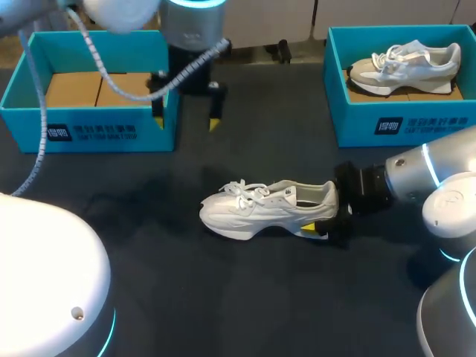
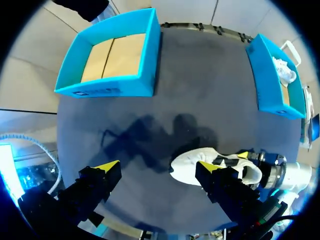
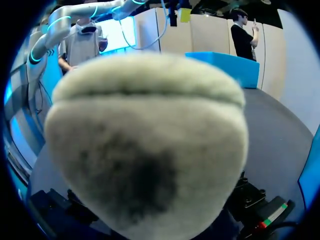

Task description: Take the shoe out of the shoebox, open the shoe tongue, remove and reinsert the insole, then place the shoe into the shoebox

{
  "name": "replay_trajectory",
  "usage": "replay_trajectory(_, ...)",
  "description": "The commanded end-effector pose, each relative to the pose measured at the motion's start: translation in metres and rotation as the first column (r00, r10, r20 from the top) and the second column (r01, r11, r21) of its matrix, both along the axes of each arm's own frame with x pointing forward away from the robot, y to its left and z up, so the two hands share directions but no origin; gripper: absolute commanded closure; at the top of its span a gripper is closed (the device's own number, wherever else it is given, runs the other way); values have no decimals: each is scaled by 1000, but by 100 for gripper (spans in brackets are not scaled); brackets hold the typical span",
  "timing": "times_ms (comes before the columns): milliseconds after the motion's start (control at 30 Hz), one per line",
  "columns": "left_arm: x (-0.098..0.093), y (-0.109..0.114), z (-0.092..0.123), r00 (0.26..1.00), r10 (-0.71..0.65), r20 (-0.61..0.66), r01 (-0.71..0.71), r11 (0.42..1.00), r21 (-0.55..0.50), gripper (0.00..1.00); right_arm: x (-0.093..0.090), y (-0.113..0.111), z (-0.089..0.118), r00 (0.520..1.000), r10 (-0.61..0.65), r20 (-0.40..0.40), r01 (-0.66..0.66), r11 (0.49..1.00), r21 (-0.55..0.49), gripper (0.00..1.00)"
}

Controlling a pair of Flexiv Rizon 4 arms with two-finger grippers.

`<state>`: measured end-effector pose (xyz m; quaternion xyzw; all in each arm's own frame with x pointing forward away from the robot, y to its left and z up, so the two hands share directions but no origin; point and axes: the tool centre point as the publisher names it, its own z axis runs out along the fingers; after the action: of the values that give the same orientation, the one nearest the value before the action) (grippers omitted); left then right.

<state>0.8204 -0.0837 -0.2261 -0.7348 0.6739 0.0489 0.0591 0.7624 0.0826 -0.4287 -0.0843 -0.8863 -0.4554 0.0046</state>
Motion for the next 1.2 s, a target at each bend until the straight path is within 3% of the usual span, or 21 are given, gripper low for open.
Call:
replay_trajectory(33, -15, -25, -9, 1000, -1, 16, 1, 999, 35, 0, 0, 3, -3, 1000, -2, -1, 2, 1000, -7, 100)
replay_trajectory(233, -34, -48, -20, 1000, -13, 1, 13, 999, 47, 0, 0, 3, -3, 1000, -2, -1, 2, 1000, -7, 100)
replay_trajectory(500, -45, -75, -32, 999, -45, -22, 46, 996, 78, 0, 0, 3, -3, 1000, -2, -1, 2, 1000, -7, 100)
replay_trajectory(567, -49, -81, -35, 999, -50, 18, 47, 991, 129, 0, 0, 3, -3, 1000, -2, -1, 2, 1000, -7, 100)
replay_trajectory(1200, -49, -81, -35, 999, -50, 18, 47, 991, 129, 0, 0, 3, -3, 1000, -2, -1, 2, 1000, -7, 100)
